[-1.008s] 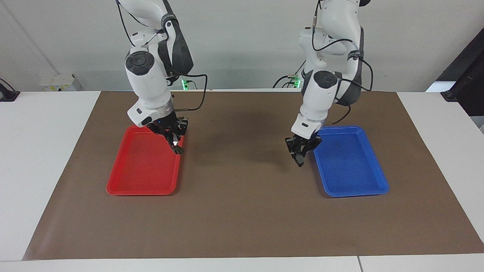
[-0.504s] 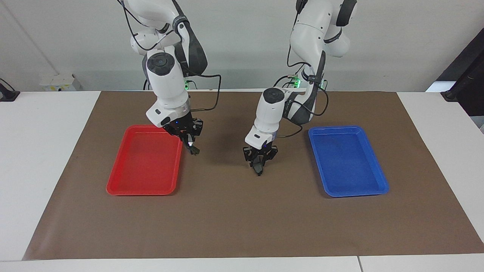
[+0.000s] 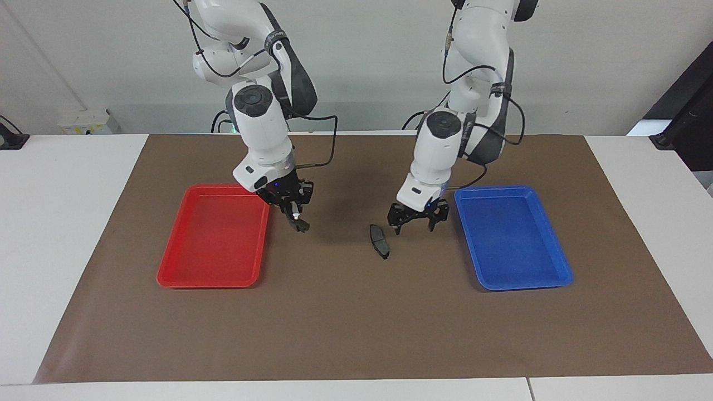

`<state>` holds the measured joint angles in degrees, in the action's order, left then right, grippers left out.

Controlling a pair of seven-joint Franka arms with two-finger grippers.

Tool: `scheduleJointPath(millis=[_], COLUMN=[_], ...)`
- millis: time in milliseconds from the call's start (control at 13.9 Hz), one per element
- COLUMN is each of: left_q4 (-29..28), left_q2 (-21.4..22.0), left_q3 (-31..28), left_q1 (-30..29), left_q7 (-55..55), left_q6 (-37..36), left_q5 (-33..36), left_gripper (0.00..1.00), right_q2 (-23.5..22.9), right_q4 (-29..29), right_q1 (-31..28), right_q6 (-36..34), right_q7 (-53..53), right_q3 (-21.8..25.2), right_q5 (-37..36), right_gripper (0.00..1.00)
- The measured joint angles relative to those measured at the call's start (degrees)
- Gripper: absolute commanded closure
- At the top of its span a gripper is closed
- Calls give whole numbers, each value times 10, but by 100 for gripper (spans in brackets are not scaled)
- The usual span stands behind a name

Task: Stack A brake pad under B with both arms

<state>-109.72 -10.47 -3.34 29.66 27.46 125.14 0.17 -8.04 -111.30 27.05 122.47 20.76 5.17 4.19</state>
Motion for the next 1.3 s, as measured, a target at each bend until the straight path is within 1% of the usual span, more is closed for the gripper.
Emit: scheduleJointPath(millis=[72,216,432,576,792,1008,1297], left_q4=[-3,-6,-4,18,89,143,149], left_q2=[24,62,107,132,139,133,124], left_q3=[-1,-3,-6,-7,-7,-7,-7], left_q1=[-24,-72,-143,-180,-211,-246,-264], left_q7=[-26,-81,-168,-207,-249,-298,-336], left_q6=[-37,-69,-110,-166,-254,-311,-326], left_q5=[0,0,0,0,0,0,0], left_gripper=[0,0,0,0,0,0,0], right_q2=[-12,-47,-123,-170,-211,-230,-255], right_q4=[4,34,122,172,216,228,230], right_q1=[13,36,60,62,62,63,81], right_q6=[13,24,24,24,25,34,49], right_q7=[0,0,-7,-36,-65,-95,-94], right_q3=[0,-1,-5,-18,-36,-48,-53], right_q5=[0,0,0,0,-3,-21,-21], right_gripper=[100,100,100,100,100,100,100])
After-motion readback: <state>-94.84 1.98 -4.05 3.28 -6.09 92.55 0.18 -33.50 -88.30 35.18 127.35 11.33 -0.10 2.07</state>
